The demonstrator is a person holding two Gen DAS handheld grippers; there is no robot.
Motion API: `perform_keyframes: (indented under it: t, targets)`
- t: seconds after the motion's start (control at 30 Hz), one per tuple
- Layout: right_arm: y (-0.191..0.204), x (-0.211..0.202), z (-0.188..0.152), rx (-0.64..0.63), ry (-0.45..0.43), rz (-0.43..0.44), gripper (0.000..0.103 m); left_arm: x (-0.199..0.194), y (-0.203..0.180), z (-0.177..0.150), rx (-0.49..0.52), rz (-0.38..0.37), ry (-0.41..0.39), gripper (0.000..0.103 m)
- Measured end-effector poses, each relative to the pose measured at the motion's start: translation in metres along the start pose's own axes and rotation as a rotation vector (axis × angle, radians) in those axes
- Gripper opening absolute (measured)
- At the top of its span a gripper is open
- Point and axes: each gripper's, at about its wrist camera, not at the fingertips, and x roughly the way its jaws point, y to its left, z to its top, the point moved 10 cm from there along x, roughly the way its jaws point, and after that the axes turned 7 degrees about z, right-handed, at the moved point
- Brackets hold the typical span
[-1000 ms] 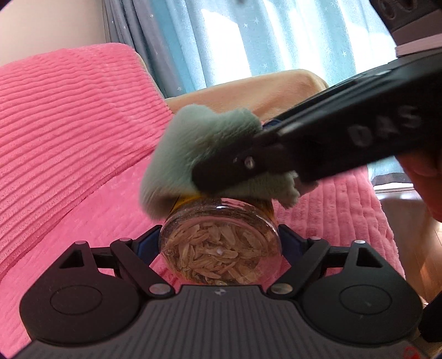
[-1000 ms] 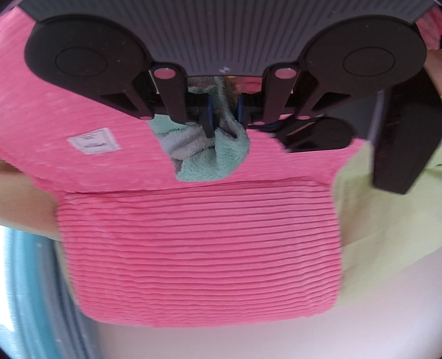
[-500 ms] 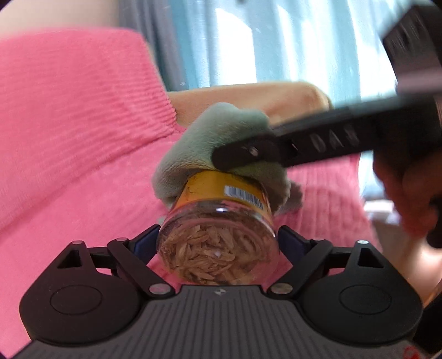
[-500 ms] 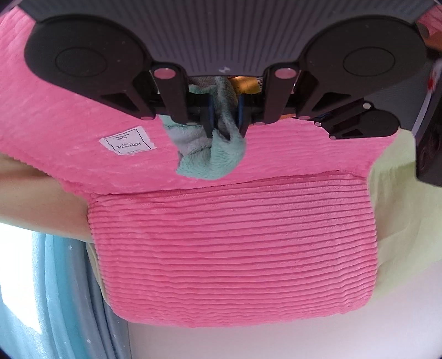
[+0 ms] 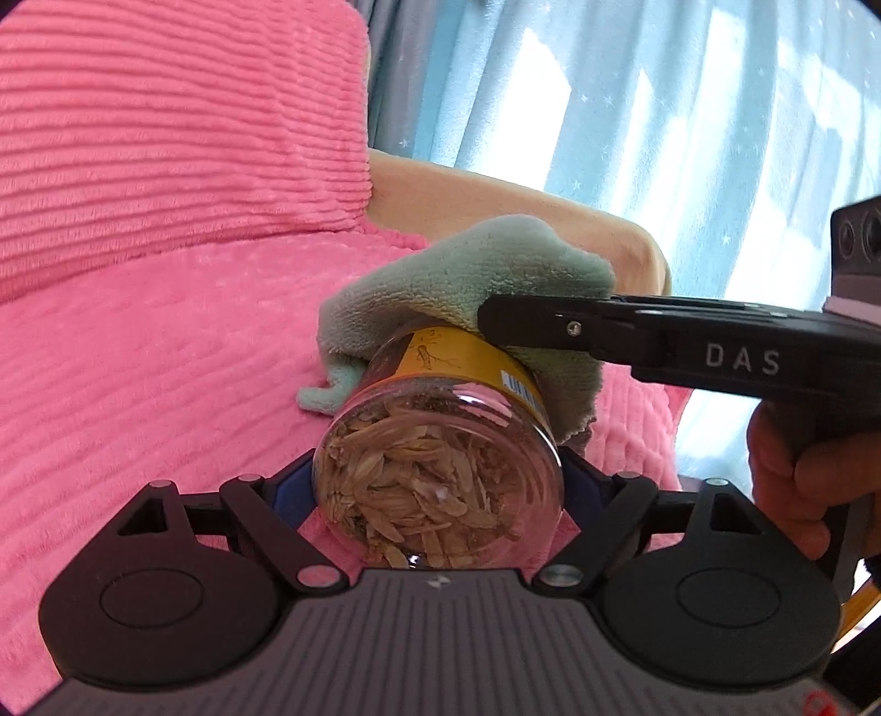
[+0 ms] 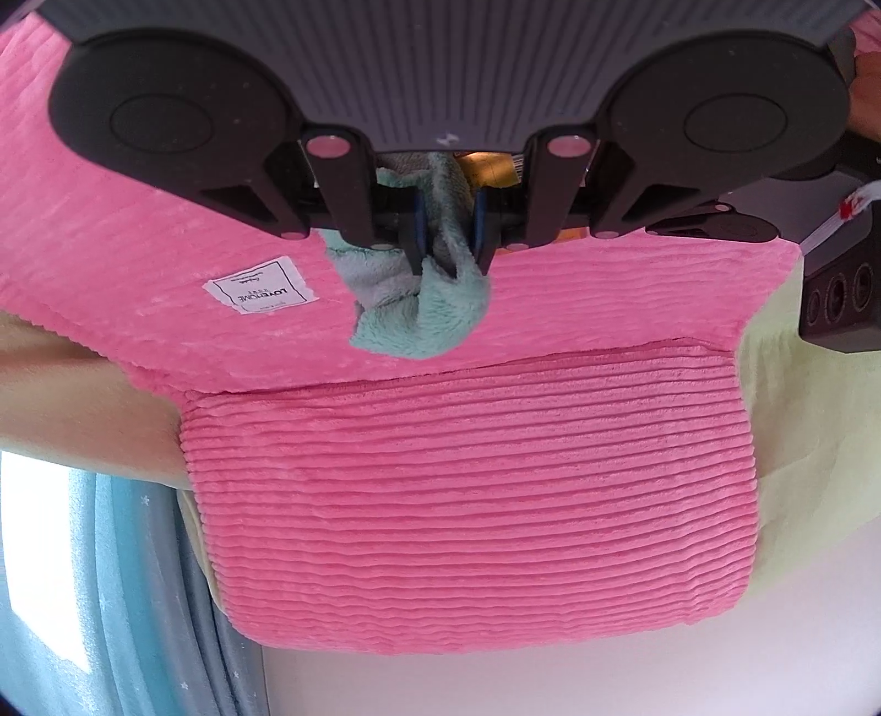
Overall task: Clean container
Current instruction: 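Wipe the jar side and rim with the cloth in the right tool while the left tool holds it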
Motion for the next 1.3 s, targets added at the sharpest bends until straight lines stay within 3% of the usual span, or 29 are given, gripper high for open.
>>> perform_keyframes:
  t: [0.03, 0.13, 0.23, 0.4, 0.67, 0.87, 0.97, 1.07, 1.3]
  targets:
    - [-0.001, 0.0, 0.0, 0.004, 0.0, -0.003, 0.012, 0.001, -0.003, 0.002, 0.046, 0.021, -0.009, 0.087]
    - [-0.004, 0.0, 0.0, 0.008, -0.002, -0.025, 0.012, 0.003, -0.02, 0.0, 0.315, 0.147, -0.042, 0.087]
    - [-0.006, 0.0, -0.001, 0.004, 0.0, -0.035, 0.013, 0.005, -0.026, -0.003, 0.393, 0.179, -0.049, 0.086]
    - [0.003, -0.001, -0.003, -0.023, 0.003, -0.007, 0.014, 0.001, -0.024, -0.006, 0.367, 0.167, -0.04, 0.087]
    - [0.036, -0.006, -0.007, -0.052, 0.008, 0.165, 0.014, -0.002, -0.019, -0.006, 0.345, 0.149, -0.033, 0.087]
    - [0.014, -0.001, -0.005, -0.017, -0.011, 0.09, 0.012, -0.002, -0.02, -0.007, 0.354, 0.152, -0.033, 0.087]
    - [-0.002, 0.0, -0.003, 0.089, -0.022, 0.101, 0.012, -0.002, -0.021, -0.007, 0.35, 0.151, -0.032, 0.087]
    - [-0.004, 0.0, -0.004, 0.117, -0.025, 0.111, 0.012, -0.003, -0.021, -0.007, 0.342, 0.149, -0.029, 0.087]
    - [-0.003, 0.001, -0.006, 0.104, -0.022, 0.11, 0.012, -0.001, -0.013, -0.004, 0.206, 0.087, -0.011, 0.087]
